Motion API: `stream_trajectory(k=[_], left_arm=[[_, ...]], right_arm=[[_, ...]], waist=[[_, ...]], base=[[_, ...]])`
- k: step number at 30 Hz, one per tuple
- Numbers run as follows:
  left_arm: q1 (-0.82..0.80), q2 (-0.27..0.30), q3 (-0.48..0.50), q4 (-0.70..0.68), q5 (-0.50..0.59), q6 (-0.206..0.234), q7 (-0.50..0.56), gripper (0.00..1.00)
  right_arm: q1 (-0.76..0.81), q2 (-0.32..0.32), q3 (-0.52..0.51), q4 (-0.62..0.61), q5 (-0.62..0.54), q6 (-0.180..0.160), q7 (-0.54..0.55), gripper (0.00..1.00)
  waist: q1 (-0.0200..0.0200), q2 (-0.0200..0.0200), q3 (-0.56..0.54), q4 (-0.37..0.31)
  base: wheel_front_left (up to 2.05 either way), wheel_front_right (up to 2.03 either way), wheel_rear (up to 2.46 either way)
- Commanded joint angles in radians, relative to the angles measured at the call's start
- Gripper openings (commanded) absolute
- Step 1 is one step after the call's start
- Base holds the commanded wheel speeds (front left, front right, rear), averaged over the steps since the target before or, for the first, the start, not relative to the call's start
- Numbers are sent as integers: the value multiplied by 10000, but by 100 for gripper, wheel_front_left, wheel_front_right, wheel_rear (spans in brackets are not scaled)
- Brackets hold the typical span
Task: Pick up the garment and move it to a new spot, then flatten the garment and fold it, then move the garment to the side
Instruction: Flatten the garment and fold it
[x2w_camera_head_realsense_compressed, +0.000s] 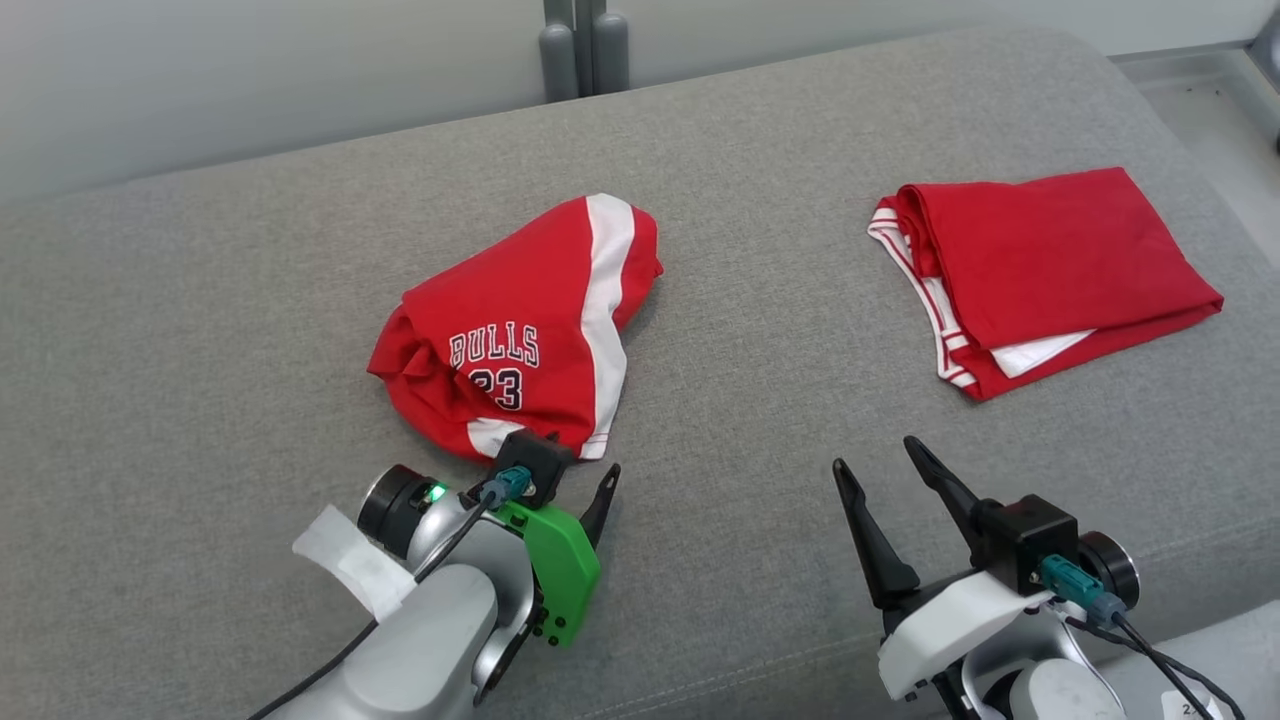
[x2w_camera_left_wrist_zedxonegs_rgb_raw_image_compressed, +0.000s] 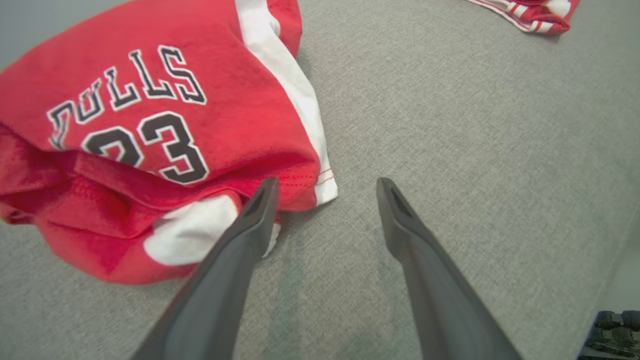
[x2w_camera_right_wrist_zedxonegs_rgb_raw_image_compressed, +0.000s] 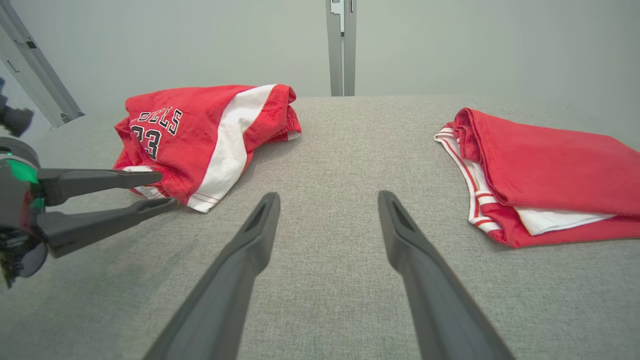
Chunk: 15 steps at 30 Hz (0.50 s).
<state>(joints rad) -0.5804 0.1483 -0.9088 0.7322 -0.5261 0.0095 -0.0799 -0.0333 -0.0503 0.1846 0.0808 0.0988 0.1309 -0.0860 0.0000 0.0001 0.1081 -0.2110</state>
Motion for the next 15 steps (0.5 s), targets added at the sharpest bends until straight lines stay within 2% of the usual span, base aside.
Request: stream_trajectory(k=[1,5,11,12,13,14,15], left_arm=[[-175,-1,-65,167,77,102,46,100],[-381,-60,-161,556,228,262,-21,100],[-698,-62,-146,1250,440,819,-136,100],[-718,-74,-145,1360,432,842,-103,92],[-718,-74,-145,1360,432,842,-103,92],[-745,-91,-151,1435,426,859,-104,60],[-807,-101,-171,1612,435,873,-151,12]], right_arm=[[-136,-6,-2,24,38,-6,-85,100],[-211,-6,28,68,54,-6,-146,100],[-306,-6,85,147,92,-6,-235,100],[-306,-6,91,154,94,-6,-245,100],[-306,-6,91,154,94,-6,-245,100],[-313,-4,99,159,94,-6,-258,100],[-318,-6,109,171,95,-6,-287,100]], waist=[[0,-1,269,-318],[0,-1,425,-549],[0,-1,599,-792],[0,-1,614,-814],[0,-1,614,-814],[0,-1,625,-836],[0,-1,648,-869]], base=[[0,0,0],[0,0,0],[0,0,0],[0,0,0],[0,0,0],[0,0,0],[0,0,0]])
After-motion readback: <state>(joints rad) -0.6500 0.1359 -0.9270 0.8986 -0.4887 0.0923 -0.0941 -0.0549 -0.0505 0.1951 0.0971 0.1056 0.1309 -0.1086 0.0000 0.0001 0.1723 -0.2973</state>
